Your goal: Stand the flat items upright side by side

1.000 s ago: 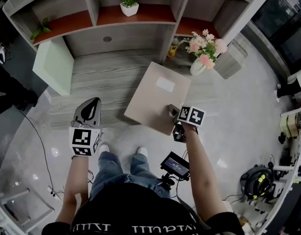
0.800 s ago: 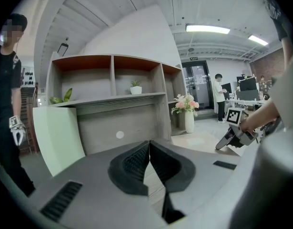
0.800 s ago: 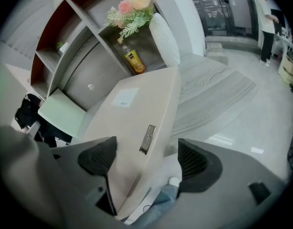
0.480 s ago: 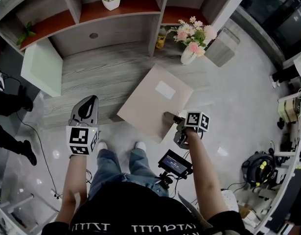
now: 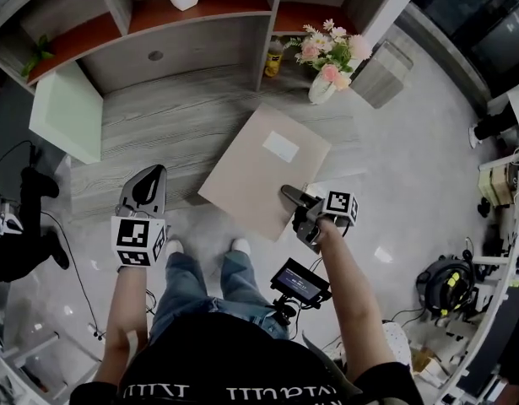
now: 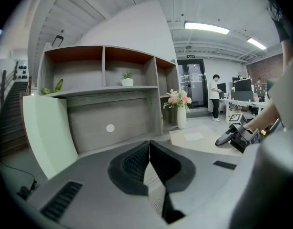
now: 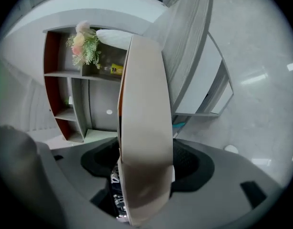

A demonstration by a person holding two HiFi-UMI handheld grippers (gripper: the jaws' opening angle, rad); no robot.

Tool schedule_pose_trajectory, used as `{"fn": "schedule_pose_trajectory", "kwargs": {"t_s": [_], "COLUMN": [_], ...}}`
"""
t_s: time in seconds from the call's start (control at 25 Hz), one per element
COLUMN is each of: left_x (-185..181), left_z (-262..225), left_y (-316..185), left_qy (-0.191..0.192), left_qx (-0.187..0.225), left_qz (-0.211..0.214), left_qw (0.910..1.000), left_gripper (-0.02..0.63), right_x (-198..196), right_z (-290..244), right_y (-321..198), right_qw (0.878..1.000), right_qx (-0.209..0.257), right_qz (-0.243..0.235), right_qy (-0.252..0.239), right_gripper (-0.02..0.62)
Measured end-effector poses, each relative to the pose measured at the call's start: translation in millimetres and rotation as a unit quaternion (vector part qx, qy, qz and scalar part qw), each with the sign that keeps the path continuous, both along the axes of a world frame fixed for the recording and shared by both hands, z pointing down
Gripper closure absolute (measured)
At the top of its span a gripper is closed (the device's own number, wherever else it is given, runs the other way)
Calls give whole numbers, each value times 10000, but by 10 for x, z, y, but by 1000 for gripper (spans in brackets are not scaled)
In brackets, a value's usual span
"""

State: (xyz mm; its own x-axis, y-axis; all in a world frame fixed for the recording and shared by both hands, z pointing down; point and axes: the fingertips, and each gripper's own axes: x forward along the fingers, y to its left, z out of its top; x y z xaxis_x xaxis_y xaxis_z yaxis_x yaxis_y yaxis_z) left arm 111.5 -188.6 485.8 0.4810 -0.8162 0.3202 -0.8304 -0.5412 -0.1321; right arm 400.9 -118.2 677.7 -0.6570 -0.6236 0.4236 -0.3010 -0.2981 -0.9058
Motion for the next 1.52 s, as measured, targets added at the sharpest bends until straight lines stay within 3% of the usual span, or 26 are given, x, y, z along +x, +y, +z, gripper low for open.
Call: {"fn": "schedule_pose_trajectory", "kwargs": {"t_s": [0.32,0.48,0.64,1.0,1.32,1.52], "left_x": [97,183,154,-205,-652,-960], "left_z": [-128,-211,-345,-575,-694,-775], "left_y": [-76,-81,-119,-235,-291,-344], "left_qy": [275,386,498,665,762,850], "left_qx": [113,210,344,589,752,814], "left_qz": [88,203,211,37,-177,-361], "left_qw": [9995,9988,9979,9960,9941,9924], "left_gripper": [592,592,592,592,592,592], "right_x": [265,368,384,-33,-757,-1257], "right_z": [-445,-666,-910,-1380,-1632,-1746], "right_y": [-152,-227,-352,-752,-1091,-1183], "right_qw": [9898,9751,9526,8743,7836,7307], "right_qx": [-525,-712,-717,-243,205,595], "right_qz": [-809,-1286,-1785,-2844,-3744,-4243], "right_qy": [1053,1661,2359,3925,4954,5315], "right_gripper": [249,249,249,247,247,247]}}
